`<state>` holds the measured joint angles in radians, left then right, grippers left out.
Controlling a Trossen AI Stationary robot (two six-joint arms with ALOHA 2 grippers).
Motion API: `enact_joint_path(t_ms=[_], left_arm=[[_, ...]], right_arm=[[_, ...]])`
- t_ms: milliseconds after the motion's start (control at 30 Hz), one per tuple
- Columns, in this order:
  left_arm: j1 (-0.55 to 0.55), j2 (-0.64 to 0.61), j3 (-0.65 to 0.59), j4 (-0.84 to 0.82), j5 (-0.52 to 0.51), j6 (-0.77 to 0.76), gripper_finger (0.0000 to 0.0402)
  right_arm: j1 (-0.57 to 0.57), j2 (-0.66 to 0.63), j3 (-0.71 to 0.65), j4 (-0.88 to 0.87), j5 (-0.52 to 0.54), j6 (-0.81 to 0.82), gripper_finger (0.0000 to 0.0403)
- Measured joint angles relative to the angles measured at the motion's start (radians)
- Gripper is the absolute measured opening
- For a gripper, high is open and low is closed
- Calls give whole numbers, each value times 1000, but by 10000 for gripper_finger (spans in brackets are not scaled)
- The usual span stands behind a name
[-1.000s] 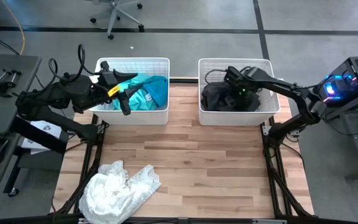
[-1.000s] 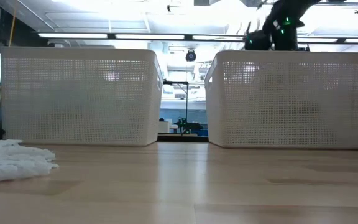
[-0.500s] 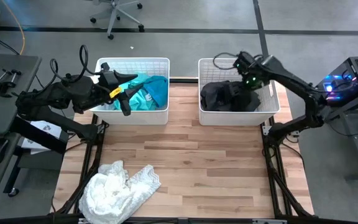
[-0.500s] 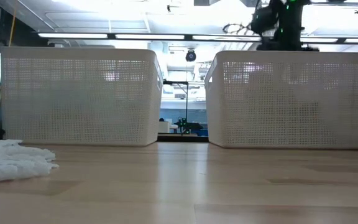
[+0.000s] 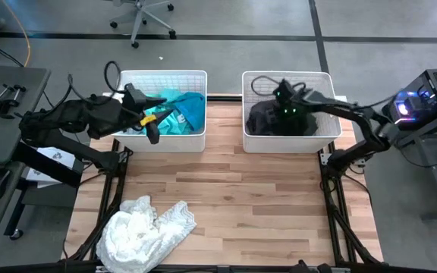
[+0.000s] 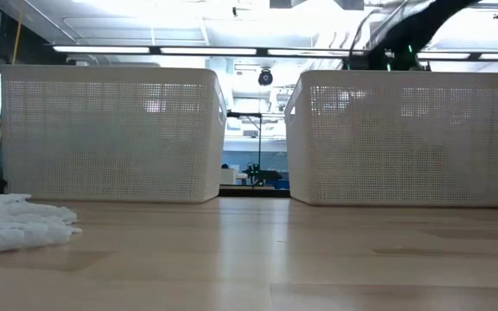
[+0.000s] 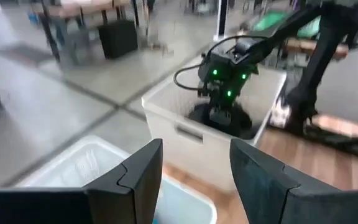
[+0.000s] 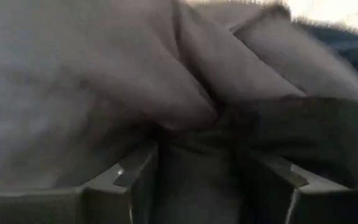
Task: Sort clothes
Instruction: Put the black underwear into the right white bin, then put the white dress into the left white bin
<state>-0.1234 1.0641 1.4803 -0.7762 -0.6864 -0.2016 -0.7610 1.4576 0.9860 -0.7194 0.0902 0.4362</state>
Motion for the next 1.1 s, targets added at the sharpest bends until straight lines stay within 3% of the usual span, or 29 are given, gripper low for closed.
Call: enact_joint_path(t_ms=[100,200,300,467,633,900,1100], left_arm=[[0,0,0,-101,30,-91,177],[0,0,0,-182,105,-147,177],[0,0,0,-237,264,-175,177],[-18,15,0,-403,619,-166,174],[-102,54,-58,-546,792,-184,159],[-304,116,-308,-398,998,-218,150],[-438,155,-532,-31,1168,-364,188]], right_arm=[[-18,24,-90,91,5,0,193],[-34,17,-84,83,-26,-13,193],[-46,-6,-5,-1,-44,-51,193],[-58,-49,206,-120,-43,-108,193],[-57,-73,371,-135,-117,-168,199],[-2,-74,473,-72,-390,-195,278],[93,-74,473,46,-381,-192,288]])
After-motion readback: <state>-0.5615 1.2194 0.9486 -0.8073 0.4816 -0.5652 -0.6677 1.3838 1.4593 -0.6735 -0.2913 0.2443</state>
